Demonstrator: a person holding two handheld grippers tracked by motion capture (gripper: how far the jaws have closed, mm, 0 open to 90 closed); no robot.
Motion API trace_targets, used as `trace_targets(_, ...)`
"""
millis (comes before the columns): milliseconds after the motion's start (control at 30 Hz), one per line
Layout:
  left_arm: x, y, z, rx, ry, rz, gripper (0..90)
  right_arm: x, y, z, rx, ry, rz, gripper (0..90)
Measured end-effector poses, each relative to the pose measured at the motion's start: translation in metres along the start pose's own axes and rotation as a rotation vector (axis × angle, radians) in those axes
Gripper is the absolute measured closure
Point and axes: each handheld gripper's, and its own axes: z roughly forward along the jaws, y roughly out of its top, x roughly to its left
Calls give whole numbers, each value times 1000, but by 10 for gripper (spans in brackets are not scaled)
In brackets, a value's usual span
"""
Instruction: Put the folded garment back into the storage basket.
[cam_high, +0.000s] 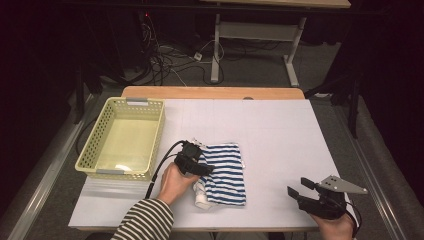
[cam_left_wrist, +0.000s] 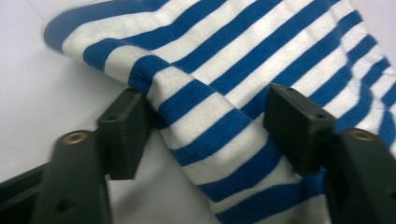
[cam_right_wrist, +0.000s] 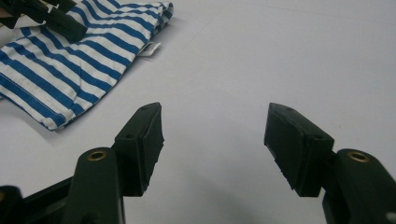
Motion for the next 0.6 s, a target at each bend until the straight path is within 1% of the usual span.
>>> trace_targets(67,-2,0,0,2,-5,3,368,1,0,0,1,0,1,379)
trace_targets(200,-7,0,2,0,-7,10,409,1,0,1,7,2,-2,380)
trace_targets(300,-7,0,2,1,-14,5,453,1,0,1,6,3,-2,380)
trace_targets(467,-6,0,2,-3,-30,13,524,3,0,1,2,2,-4,382)
trace_targets(567,-4,1,1,-3,-48,-5,557,3,0,2,8,5,-3,382)
trace_targets(600,-2,1,1,-4,-62,-16,577,3,0,2,8,7,-4,382)
